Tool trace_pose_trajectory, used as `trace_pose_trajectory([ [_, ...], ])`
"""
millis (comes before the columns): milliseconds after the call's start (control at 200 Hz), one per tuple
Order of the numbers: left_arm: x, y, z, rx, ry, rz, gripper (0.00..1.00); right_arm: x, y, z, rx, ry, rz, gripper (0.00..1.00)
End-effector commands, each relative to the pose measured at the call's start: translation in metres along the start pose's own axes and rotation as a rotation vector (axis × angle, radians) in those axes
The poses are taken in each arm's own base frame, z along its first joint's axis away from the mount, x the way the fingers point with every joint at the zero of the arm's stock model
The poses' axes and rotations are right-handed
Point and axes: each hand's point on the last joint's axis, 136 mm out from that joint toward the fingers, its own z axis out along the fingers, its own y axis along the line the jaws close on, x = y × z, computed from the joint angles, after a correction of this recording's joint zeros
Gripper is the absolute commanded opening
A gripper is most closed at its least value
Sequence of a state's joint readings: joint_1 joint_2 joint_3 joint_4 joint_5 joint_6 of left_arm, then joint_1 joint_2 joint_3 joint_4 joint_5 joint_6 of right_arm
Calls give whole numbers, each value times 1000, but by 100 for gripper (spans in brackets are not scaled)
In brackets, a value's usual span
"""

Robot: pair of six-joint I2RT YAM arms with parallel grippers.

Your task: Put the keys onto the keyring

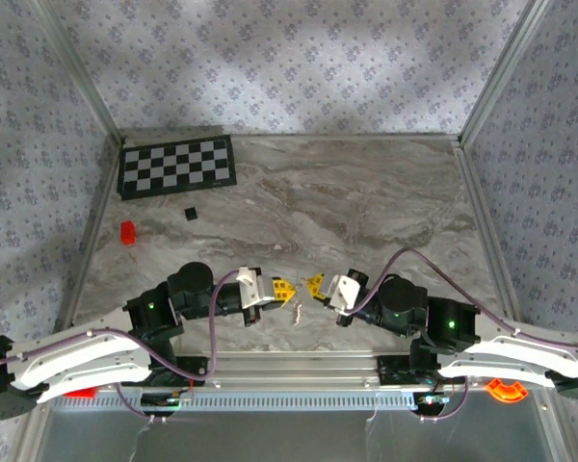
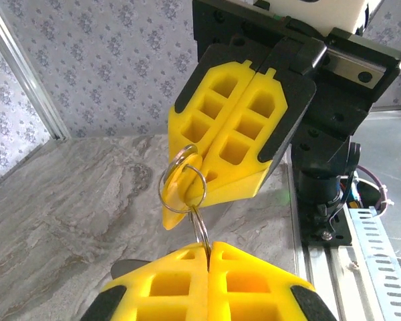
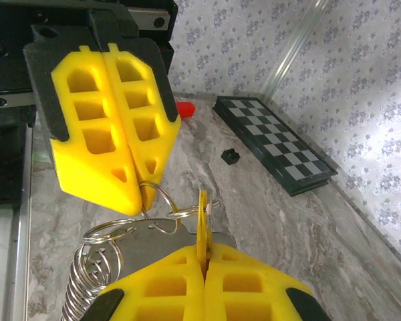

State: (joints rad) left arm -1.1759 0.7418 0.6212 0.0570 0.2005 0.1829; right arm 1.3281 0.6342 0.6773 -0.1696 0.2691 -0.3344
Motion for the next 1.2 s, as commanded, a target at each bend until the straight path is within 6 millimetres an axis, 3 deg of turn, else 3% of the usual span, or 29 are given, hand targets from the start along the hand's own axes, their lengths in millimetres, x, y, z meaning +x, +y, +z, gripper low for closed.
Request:
trace_pose_trajectory([
  [0, 14, -2, 2, 14, 32, -8, 0, -19, -27, -7, 105, -32, 29, 0],
  [415, 41, 3, 13, -25, 22, -89, 0, -5, -30, 12, 83, 105, 92, 0],
  [645, 45, 15, 6, -103, 12, -89, 6, 0, -32, 13, 81, 151, 100, 0],
  [1069, 60, 27, -8, -189, 35, -116, 57, 17, -53, 20, 128, 245, 172, 0],
  [1119, 60, 26, -9, -184, 39, -120, 73, 20, -57, 22, 135, 260, 187, 0],
  [1194, 62, 25, -12, -182, 46, -125, 89, 21, -64, 27, 147, 281, 217, 0],
])
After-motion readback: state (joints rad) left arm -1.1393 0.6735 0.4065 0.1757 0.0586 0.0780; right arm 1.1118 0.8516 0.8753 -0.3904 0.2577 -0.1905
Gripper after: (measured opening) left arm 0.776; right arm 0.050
